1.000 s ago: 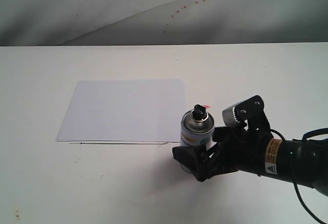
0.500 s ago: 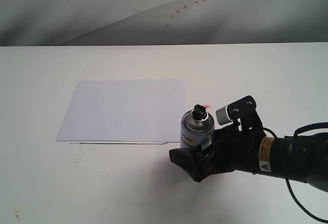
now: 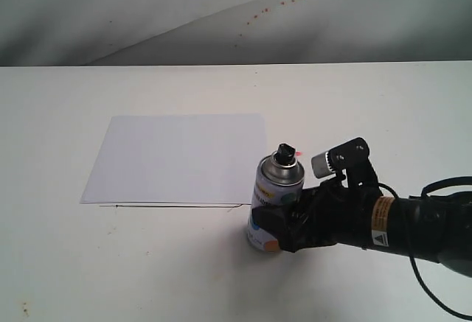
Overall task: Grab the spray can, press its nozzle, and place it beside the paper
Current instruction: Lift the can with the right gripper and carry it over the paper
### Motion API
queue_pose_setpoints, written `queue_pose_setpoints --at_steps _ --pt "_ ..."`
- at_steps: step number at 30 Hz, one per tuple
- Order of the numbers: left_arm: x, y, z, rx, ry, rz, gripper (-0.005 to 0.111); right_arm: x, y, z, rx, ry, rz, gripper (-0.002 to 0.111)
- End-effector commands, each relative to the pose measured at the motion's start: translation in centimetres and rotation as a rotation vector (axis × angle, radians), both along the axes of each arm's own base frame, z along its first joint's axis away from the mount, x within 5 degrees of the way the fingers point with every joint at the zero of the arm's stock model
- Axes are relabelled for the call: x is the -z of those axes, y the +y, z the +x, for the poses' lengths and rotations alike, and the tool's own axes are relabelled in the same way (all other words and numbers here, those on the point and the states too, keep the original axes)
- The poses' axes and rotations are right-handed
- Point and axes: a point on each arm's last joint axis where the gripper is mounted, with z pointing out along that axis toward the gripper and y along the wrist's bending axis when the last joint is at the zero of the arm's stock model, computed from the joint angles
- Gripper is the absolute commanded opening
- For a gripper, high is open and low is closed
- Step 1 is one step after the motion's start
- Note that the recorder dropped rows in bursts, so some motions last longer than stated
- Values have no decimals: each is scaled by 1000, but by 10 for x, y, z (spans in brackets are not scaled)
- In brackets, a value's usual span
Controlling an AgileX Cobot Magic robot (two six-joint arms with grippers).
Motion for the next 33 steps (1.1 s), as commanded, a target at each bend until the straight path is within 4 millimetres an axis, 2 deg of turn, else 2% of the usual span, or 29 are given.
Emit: queue_pose_setpoints --at_steps 1,3,8,11,17,22,28,33 --pt "1 0 0 4 -5 -1 0 -2 0 2 33 -1 18 12" --pt "1 0 0 5 -5 1 0 -2 0 3 40 -2 19 0" --pt "1 0 0 5 -5 1 0 -5 -2 5 64 -10 -8 0" --pt "1 0 0 5 -5 1 0 -17 -4 12 57 -30 -112 0" --pt "1 0 0 4 -5 -2 0 -66 -12 37 149 -101 -297 0" --pt "1 0 0 4 -5 -2 0 -91 -10 48 148 -191 -317 0" --pt "1 0 0 5 -5 1 0 -95 -8 50 109 -232 -343 0" --pt "1 0 0 4 -5 -1 0 -87 -6 53 77 -222 -366 0"
